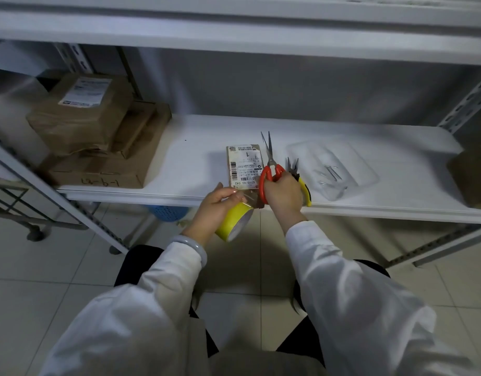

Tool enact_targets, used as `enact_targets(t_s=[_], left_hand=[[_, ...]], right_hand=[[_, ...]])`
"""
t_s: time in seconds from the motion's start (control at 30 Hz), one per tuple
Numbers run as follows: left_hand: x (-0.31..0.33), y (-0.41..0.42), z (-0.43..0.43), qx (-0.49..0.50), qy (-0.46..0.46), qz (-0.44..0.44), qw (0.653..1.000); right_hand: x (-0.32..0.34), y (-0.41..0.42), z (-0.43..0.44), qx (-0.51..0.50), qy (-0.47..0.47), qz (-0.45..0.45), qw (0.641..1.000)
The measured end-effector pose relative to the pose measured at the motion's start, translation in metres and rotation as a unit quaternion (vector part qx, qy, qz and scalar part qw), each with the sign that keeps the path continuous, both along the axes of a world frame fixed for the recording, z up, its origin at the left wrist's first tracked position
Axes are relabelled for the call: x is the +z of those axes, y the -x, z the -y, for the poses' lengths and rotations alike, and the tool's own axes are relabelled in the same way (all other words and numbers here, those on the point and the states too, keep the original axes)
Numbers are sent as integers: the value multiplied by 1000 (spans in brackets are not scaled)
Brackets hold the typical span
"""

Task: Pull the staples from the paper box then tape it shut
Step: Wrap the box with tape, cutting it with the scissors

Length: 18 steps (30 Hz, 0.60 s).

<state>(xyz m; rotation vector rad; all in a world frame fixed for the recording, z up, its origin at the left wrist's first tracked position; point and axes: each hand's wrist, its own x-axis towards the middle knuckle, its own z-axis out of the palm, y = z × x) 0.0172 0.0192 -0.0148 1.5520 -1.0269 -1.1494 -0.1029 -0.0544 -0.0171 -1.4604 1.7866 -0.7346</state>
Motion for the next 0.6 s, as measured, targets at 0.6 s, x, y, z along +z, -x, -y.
enact_targets(t_s=[0.6], left_hand=[[8,-18,7,94,-7,-60,994]], right_hand=[[-3,-14,7,72,-73,52,993]])
